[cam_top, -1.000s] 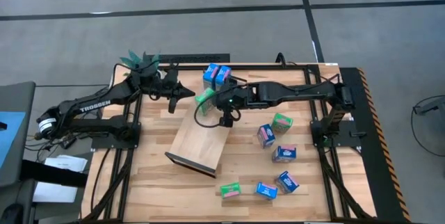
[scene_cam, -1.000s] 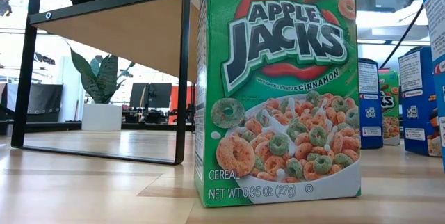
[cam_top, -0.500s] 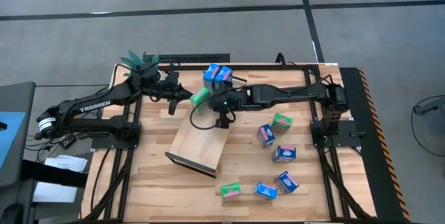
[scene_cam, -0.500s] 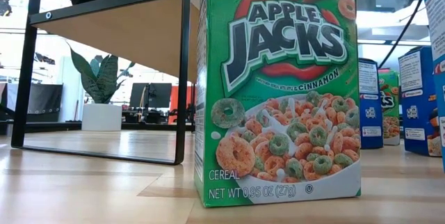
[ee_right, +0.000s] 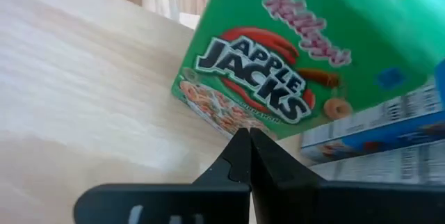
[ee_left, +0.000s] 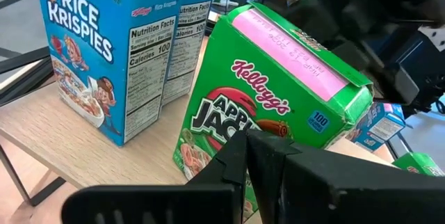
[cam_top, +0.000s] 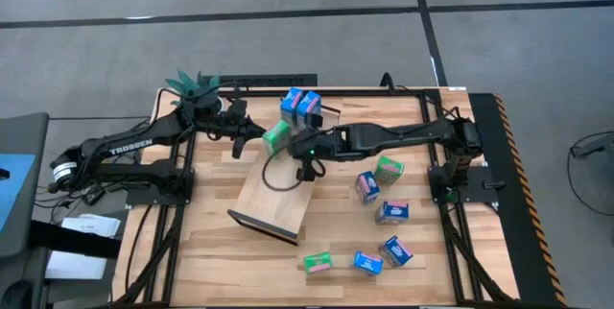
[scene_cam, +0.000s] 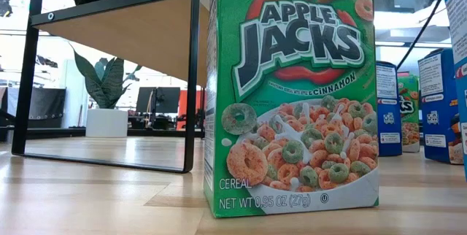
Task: Stack cereal on shelf
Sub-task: Put the middle green cereal box on the shelf
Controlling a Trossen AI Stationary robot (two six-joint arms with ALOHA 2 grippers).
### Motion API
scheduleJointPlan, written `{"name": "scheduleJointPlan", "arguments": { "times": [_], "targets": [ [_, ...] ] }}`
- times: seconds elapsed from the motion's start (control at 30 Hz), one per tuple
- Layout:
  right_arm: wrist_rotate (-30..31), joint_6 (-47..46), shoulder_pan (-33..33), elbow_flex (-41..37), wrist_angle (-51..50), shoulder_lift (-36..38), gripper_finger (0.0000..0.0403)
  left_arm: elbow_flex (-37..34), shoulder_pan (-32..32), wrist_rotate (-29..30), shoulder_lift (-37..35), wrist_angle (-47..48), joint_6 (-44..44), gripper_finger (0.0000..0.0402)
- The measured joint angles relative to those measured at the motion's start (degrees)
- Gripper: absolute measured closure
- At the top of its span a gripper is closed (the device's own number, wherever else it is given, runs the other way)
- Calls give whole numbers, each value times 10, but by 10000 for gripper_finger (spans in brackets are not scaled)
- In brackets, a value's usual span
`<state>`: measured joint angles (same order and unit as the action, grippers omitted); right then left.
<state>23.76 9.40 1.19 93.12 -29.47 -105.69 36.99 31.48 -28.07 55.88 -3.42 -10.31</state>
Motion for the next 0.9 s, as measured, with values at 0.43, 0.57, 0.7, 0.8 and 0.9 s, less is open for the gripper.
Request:
{"name": "scheduleJointPlan", "arguments": {
  "times": [0.43,0.57,0.7,0.8,0.9],
  "targets": [
    [20,65,-22,14,19,1,390,0,0,0,0,2,-5,401],
    [19,75,-22,14,26,1,390,0,0,0,0,2,-7,401],
    [18,73,-16,14,27,1,390,0,0,0,0,2,-8,401],
    [19,73,-12,14,27,1,390,0,0,0,0,2,-10,401],
    [18,73,-12,14,26,1,390,0,0,1,0,2,-9,401]
  ]
}}
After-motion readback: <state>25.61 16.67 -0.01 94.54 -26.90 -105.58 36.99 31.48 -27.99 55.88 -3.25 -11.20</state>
